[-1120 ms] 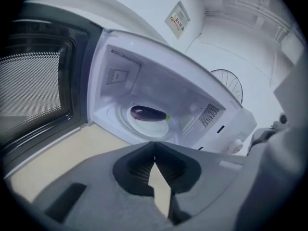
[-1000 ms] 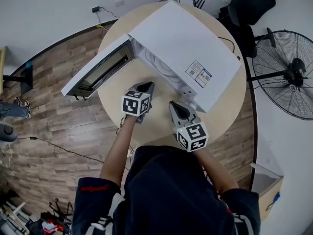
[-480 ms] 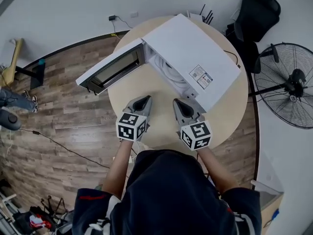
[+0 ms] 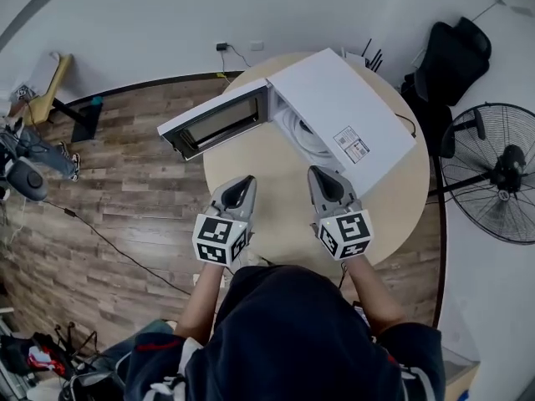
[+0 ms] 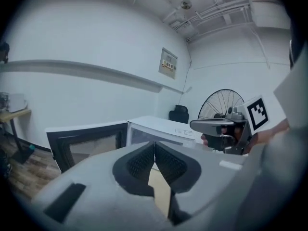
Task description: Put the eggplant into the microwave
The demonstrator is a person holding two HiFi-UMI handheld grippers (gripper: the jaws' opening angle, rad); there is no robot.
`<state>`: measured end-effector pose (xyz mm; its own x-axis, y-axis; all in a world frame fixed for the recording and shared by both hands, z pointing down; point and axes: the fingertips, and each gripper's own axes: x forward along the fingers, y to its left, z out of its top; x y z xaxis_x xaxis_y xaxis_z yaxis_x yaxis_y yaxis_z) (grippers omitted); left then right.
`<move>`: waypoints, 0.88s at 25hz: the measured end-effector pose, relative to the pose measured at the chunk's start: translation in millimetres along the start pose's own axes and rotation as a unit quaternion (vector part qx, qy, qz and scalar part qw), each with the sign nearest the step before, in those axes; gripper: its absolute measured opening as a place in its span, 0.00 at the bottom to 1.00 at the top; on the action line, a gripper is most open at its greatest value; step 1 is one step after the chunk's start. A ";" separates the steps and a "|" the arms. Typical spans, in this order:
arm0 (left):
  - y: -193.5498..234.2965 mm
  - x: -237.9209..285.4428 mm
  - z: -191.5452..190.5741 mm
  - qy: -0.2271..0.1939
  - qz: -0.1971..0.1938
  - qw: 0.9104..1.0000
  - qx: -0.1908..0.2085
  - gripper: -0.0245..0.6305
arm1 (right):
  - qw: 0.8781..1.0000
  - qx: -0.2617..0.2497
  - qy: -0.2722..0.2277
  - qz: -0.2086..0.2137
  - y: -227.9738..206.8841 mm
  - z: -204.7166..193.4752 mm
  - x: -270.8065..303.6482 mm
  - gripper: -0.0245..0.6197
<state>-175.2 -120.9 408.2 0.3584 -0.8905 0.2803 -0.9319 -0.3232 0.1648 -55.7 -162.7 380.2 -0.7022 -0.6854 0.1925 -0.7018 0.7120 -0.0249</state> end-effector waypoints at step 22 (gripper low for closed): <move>-12.5 -56.0 44.8 -0.081 0.086 0.993 0.023 0.07 | 0.997 -0.046 -0.053 0.043 21.2 39.1 -18.3 0.05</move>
<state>-186.1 -81.3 348.1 0.1842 -0.9722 0.1443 -0.9813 -0.1735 0.0839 -62.4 -141.0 337.8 -0.7710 -0.6306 0.0891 -0.6285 0.7760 0.0535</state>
